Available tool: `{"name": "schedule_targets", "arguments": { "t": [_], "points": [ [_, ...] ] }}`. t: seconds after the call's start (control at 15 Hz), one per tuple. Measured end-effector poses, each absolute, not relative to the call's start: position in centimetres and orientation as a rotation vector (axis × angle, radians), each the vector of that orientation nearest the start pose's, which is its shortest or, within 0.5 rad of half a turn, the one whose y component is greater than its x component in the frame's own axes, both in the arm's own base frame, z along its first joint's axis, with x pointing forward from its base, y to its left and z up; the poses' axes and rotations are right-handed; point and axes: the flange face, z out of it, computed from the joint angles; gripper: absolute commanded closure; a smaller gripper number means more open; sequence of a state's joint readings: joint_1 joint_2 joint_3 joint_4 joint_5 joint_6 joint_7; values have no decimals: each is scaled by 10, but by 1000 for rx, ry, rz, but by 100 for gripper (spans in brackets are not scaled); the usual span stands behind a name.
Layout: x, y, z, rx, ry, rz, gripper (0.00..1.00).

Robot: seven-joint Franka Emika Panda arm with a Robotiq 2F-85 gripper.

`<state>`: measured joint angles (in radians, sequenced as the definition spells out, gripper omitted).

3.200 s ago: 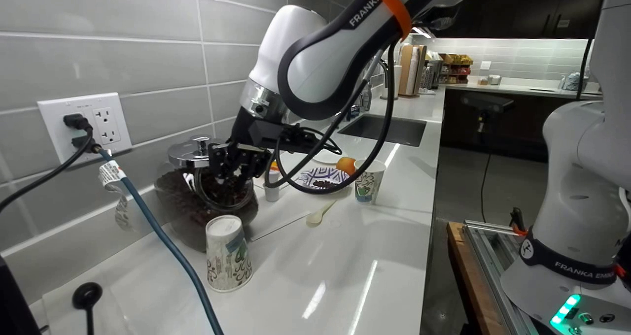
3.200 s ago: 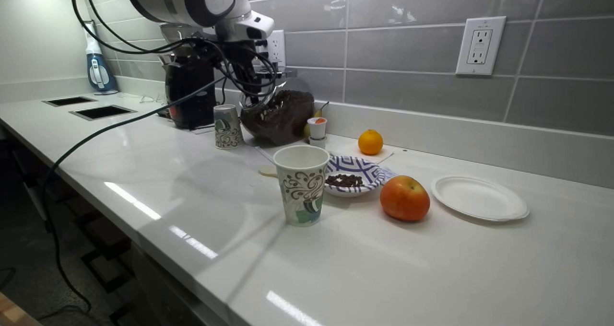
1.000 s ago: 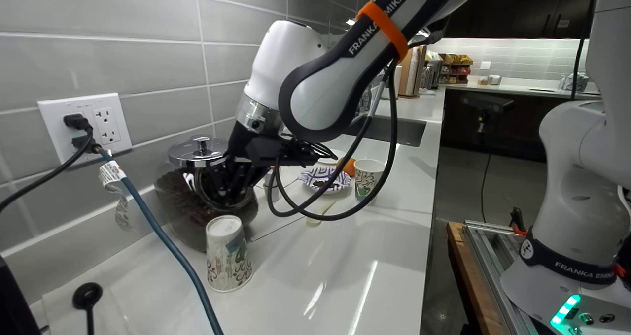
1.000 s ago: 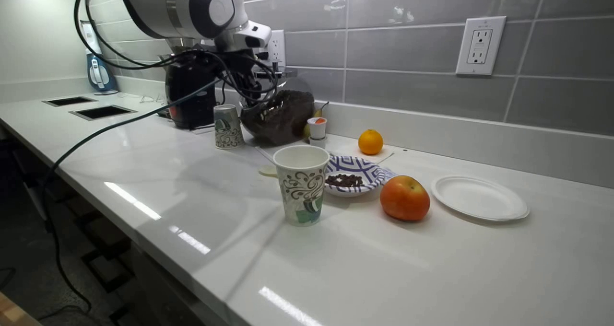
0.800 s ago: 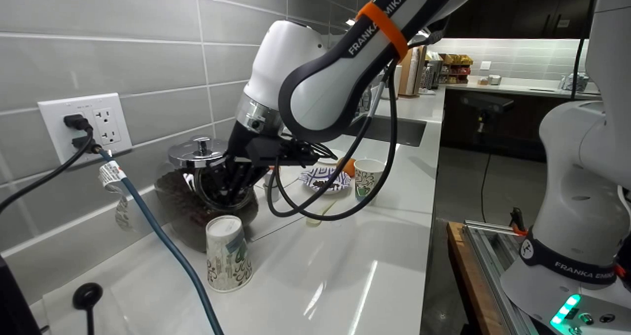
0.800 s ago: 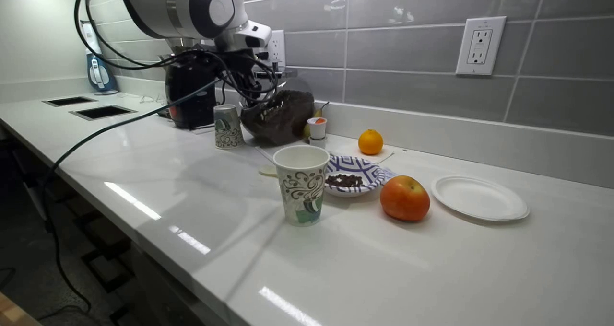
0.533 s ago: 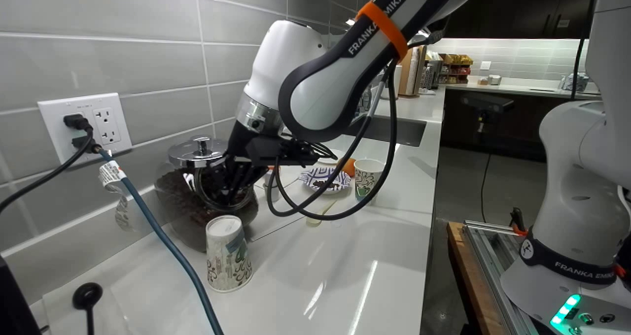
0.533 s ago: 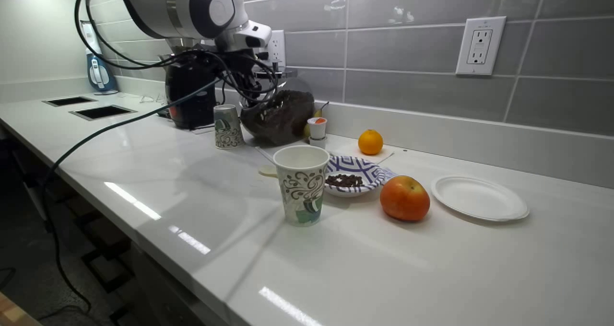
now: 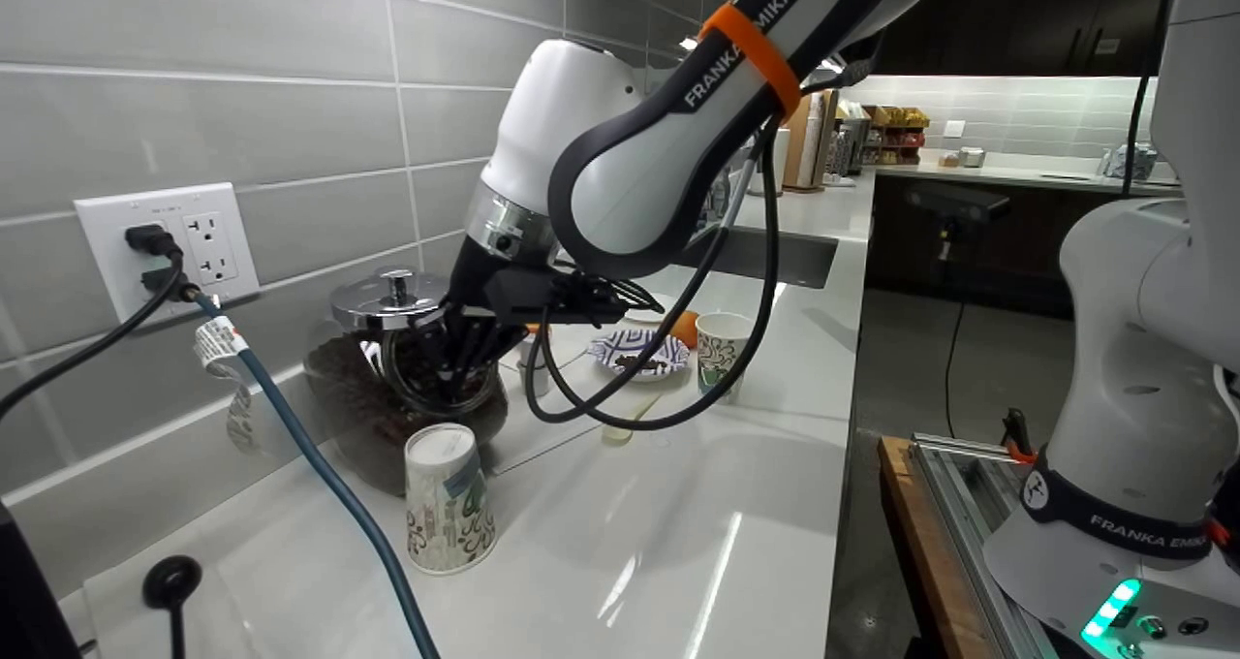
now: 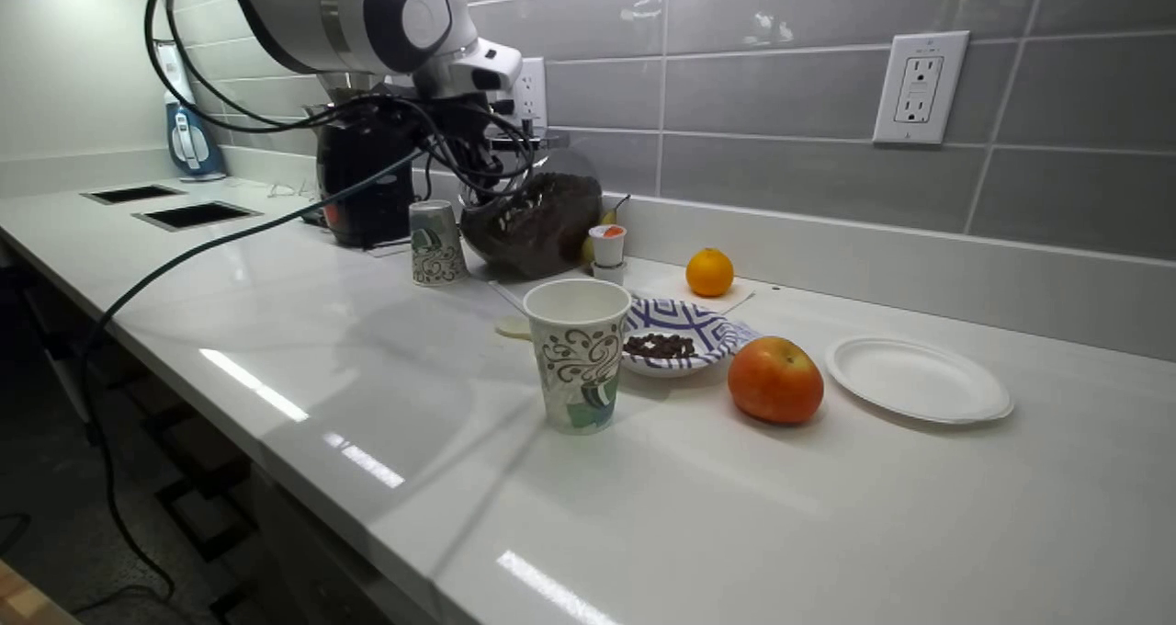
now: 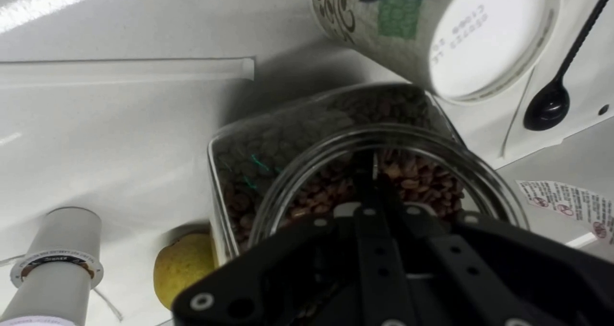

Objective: Scoop some of the contents in the jar and pour them in the bowl

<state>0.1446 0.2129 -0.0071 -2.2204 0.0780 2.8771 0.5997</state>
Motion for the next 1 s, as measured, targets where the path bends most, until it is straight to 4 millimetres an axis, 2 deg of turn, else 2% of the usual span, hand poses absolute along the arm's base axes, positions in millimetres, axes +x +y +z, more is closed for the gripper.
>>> {"name": "schedule_targets", "arguments": {
  "t": [0.53,1.0],
  "points": [
    [577,79,343,-2758,790,-613,97],
    [567,80,351,-2722,866,-593,96]
  ]
}}
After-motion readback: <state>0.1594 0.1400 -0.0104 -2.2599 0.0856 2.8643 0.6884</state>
